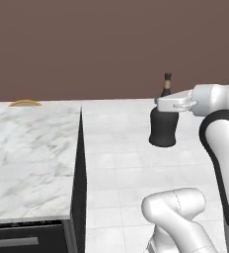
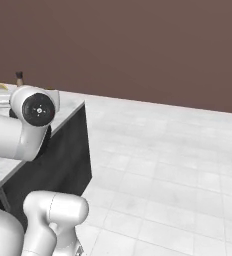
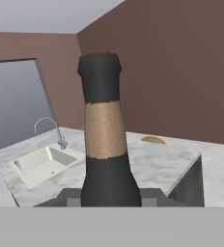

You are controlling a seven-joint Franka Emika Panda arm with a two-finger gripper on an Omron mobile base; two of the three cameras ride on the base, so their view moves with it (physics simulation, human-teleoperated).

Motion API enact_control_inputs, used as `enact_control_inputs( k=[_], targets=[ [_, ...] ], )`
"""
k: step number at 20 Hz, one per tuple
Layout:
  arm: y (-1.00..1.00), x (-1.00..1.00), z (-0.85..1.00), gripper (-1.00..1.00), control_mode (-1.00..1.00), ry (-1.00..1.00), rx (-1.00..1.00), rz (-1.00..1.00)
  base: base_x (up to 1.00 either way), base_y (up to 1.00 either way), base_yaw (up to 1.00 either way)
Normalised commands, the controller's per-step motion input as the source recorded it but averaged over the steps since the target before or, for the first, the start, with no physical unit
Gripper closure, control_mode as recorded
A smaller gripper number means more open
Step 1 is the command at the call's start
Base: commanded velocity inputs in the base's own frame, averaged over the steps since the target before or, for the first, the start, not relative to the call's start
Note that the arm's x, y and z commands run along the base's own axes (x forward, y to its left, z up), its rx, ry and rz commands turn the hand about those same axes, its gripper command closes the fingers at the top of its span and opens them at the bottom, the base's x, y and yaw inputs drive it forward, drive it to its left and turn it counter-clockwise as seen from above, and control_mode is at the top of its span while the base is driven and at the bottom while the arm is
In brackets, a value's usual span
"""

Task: Get the candle and the liquor from the cabinet and move them to the dining counter.

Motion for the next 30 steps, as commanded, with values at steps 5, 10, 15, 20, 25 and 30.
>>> enact_control_inputs(
  k=[5,10,15,20,25,30],
  targets=[
    [0.00,0.00,0.00,1.00,1.00,0.00,0.00,0.00,0.53,-0.36,0.17],
    [0.00,0.00,0.00,1.00,1.00,0.00,0.00,0.00,0.53,-0.34,0.19],
    [0.00,0.00,0.00,1.00,1.00,0.00,0.00,0.00,0.53,-0.34,0.20],
    [0.00,0.00,0.00,1.00,1.00,0.00,0.00,0.00,0.54,-0.34,0.19],
    [0.00,0.00,0.00,1.00,1.00,0.00,0.00,0.00,0.48,-0.34,0.23],
    [0.00,0.00,0.00,1.00,1.00,0.00,0.00,0.00,0.44,-0.33,0.28]
  ],
)
